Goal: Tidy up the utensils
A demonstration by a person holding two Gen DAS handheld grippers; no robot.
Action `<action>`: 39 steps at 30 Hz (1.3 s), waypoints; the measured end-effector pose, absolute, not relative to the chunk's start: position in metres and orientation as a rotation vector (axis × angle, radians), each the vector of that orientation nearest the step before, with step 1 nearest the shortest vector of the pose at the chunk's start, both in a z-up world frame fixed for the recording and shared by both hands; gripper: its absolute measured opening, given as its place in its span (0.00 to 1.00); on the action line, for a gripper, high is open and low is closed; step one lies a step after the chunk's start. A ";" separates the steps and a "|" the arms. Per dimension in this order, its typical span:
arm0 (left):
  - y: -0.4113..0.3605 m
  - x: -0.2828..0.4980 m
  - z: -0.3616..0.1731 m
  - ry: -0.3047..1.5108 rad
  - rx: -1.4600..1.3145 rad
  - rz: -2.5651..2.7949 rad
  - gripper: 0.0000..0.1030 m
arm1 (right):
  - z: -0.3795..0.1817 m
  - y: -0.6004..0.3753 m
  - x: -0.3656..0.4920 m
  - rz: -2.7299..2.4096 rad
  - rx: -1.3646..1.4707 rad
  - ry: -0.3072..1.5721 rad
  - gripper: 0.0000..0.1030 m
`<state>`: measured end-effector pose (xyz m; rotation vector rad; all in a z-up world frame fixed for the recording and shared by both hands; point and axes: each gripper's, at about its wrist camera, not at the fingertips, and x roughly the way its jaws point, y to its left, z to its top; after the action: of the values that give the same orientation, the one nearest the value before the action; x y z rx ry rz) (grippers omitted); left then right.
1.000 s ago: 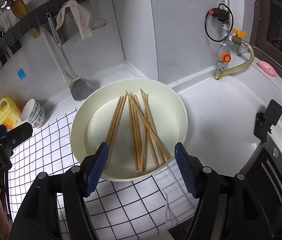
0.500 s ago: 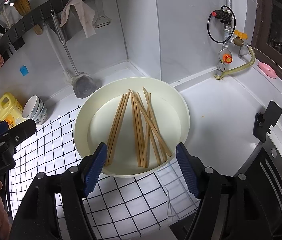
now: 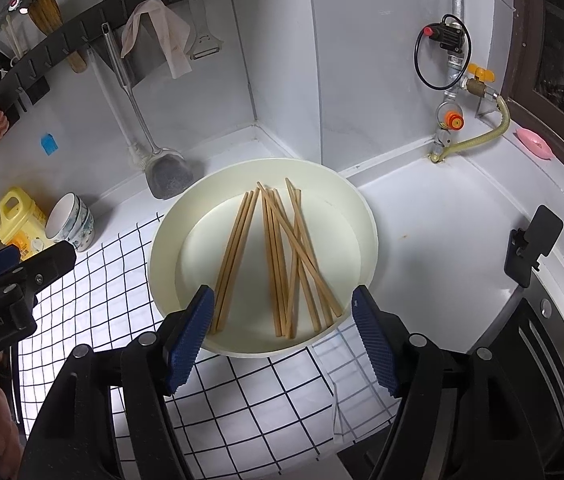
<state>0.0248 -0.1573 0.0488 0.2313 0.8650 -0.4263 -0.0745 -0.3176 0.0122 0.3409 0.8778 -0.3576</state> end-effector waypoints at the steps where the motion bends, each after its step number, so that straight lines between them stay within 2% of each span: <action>1: -0.157 0.025 0.048 0.868 0.228 -0.427 0.94 | 0.013 -0.317 -0.075 -0.357 0.340 0.877 0.66; 39: -0.155 0.020 0.044 0.870 0.223 -0.426 0.94 | 0.012 -0.314 -0.075 -0.343 0.341 0.878 0.66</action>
<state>0.0201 -0.1553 0.0442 0.2226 0.8699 -0.4255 -0.0755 -0.3145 0.0122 0.3407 0.8777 -0.3433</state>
